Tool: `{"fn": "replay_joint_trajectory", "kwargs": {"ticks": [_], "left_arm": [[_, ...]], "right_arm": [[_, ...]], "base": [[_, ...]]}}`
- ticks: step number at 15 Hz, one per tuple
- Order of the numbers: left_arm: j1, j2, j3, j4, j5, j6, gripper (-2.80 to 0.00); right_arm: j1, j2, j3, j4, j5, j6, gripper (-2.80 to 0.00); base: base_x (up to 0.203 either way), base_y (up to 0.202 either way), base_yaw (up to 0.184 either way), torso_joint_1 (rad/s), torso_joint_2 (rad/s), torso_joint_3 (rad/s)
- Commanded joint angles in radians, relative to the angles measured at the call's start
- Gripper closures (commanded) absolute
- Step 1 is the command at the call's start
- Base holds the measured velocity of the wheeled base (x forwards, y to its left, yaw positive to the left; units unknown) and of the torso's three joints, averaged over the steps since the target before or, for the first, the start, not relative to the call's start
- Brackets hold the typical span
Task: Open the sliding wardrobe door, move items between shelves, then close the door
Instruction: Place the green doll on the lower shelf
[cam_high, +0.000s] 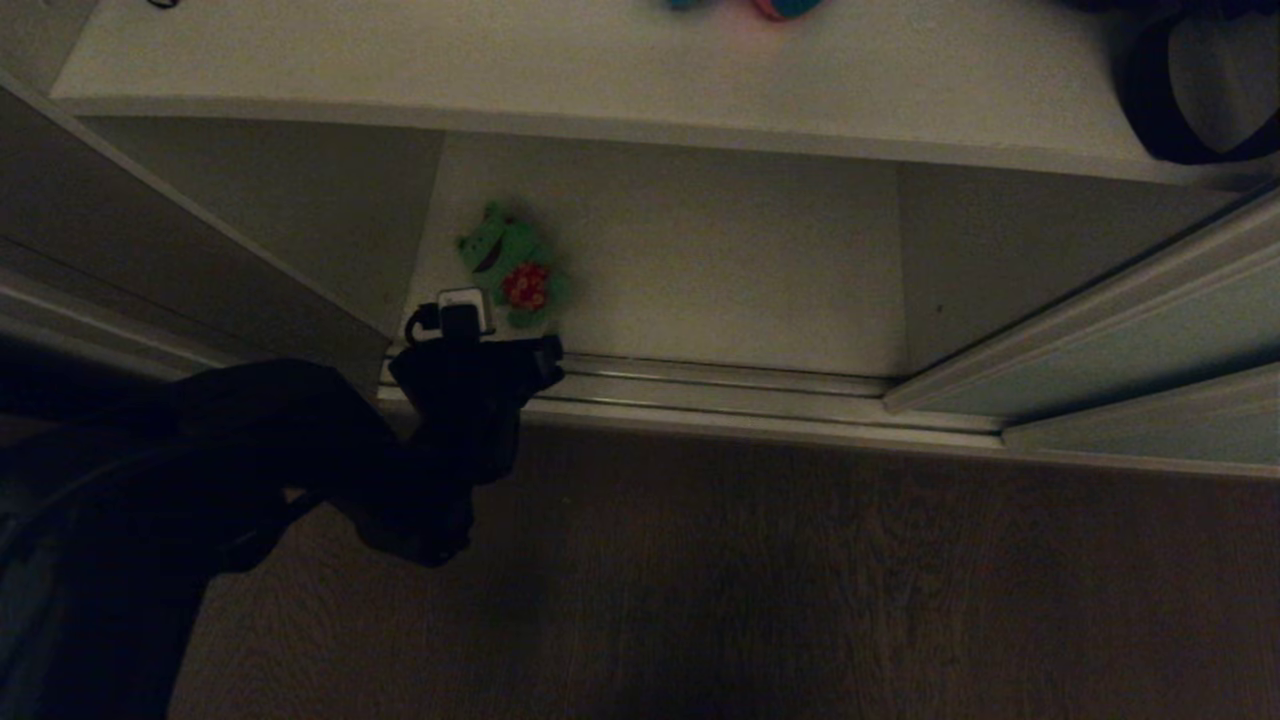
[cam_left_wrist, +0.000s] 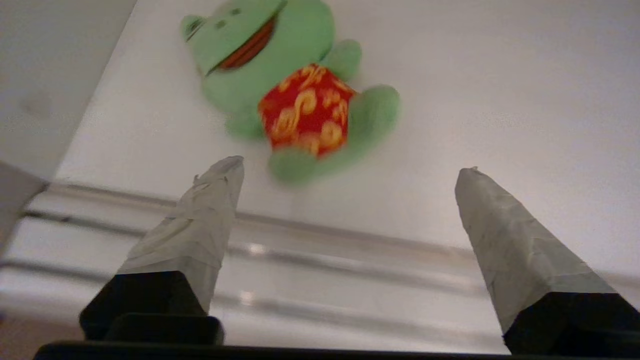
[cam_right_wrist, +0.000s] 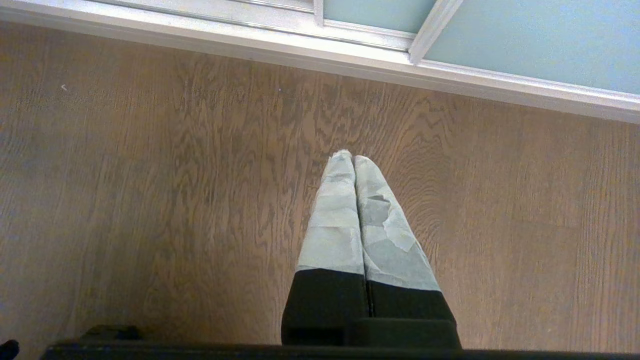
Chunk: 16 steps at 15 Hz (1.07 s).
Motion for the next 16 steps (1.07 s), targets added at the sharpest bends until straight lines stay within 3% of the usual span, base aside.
{"fn": "replay_joint_trajectory", "kwargs": {"ticks": [1, 2, 3, 6, 8, 11, 14, 16], "left_arm": [[-0.044, -0.251, 0.201, 0.026, 0.006, -0.003, -2.8], [-0.069, -0.332, 0.303, 0.06, 0.011, -0.007, -2.8], [-0.098, -0.409, 0.388, 0.094, 0.024, -0.016, 0.0], [-0.171, -0.657, 0.519, 0.256, 0.077, -0.031, 0.0], [-0.193, -0.864, 0.548, 0.46, 0.09, -0.046, 0.0], [-0.222, -1.201, 0.509, 0.949, 0.098, -0.081, 0.0], [-0.238, -1.451, 0.348, 1.471, 0.092, -0.107, 0.0], [-0.243, -1.504, 0.245, 1.622, 0.083, -0.109, 0.0]], "right_arm": [[0.0, 0.0, 0.001, 0.0, 0.0, -0.001, 0.0], [0.0, 0.0, 0.0, 0.0, 0.0, 0.0, 0.0], [0.0, 0.0, -0.001, 0.0, 0.0, 0.0, 0.0], [0.0, 0.0, -0.001, 0.0, 0.0, 0.0, 0.0], [0.0, 0.0, 0.001, 0.0, 0.0, 0.0, 0.0], [0.0, 0.0, -0.001, 0.0, 0.0, -0.001, 0.0], [0.0, 0.0, 0.001, 0.0, 0.0, 0.0, 0.0], [0.0, 0.0, 0.001, 0.0, 0.0, 0.0, 0.0]], "base": [[0.0, 0.0, 0.0, 0.0, 0.0, 0.0], [0.0, 0.0, 0.0, 0.0, 0.0, 0.0], [0.0, 0.0, 0.0, 0.0, 0.0, 0.0], [0.0, 0.0, 0.0, 0.0, 0.0, 0.0], [0.0, 0.0, 0.0, 0.0, 0.0, 0.0], [0.0, 0.0, 0.0, 0.0, 0.0, 0.0], [0.0, 0.0, 0.0, 0.0, 0.0, 0.0], [0.0, 0.0, 0.0, 0.0, 0.0, 0.0]]}}
